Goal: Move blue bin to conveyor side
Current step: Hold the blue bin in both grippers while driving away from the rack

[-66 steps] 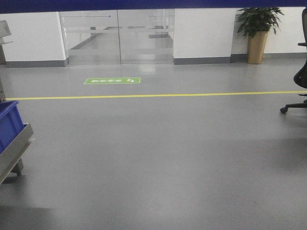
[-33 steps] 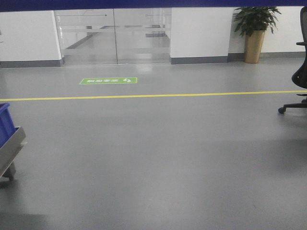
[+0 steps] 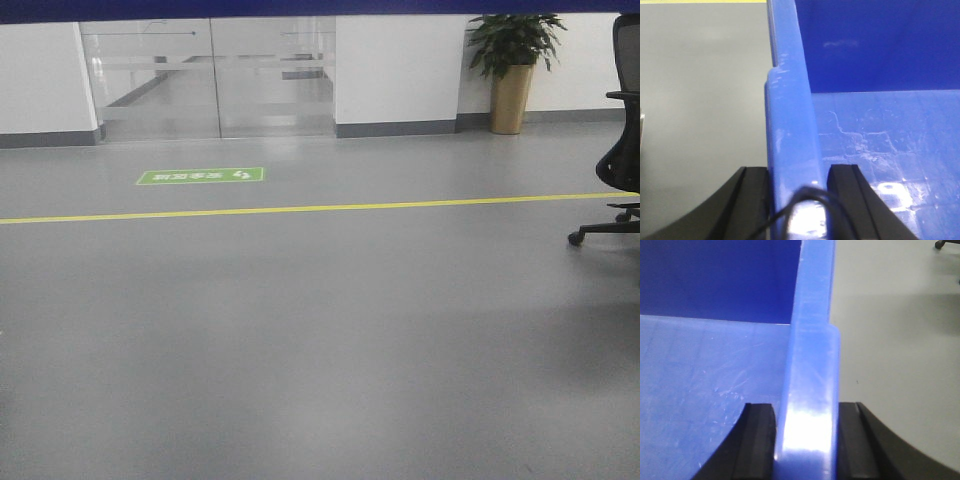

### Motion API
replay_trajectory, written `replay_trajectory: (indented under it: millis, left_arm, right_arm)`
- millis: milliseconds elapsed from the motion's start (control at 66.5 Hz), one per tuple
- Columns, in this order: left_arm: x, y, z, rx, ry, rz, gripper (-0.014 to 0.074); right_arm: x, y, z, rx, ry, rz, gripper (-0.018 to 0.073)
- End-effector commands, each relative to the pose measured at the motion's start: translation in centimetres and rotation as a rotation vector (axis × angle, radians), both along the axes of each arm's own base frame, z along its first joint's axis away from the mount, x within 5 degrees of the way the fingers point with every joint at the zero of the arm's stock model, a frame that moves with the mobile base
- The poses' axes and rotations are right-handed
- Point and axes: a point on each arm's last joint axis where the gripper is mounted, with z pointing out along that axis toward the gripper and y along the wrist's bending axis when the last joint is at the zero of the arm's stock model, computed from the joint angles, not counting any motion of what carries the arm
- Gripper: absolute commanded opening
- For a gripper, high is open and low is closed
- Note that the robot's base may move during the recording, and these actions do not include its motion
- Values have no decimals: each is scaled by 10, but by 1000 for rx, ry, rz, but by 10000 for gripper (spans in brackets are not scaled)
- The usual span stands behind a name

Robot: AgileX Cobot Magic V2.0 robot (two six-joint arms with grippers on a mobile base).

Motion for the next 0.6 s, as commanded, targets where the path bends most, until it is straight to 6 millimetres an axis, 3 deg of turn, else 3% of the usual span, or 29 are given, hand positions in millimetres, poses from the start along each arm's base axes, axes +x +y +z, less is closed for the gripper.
replay_trajectory:
  millis: [0, 587]
  left_arm:
    - [-6, 2, 17, 33, -136, 7, 4]
    - [-6, 2, 17, 33, -136, 7, 4]
  right_arm:
    - [-3, -8, 17, -40, -151, -19, -73]
    - [-3, -8, 17, -40, -151, -19, -73]
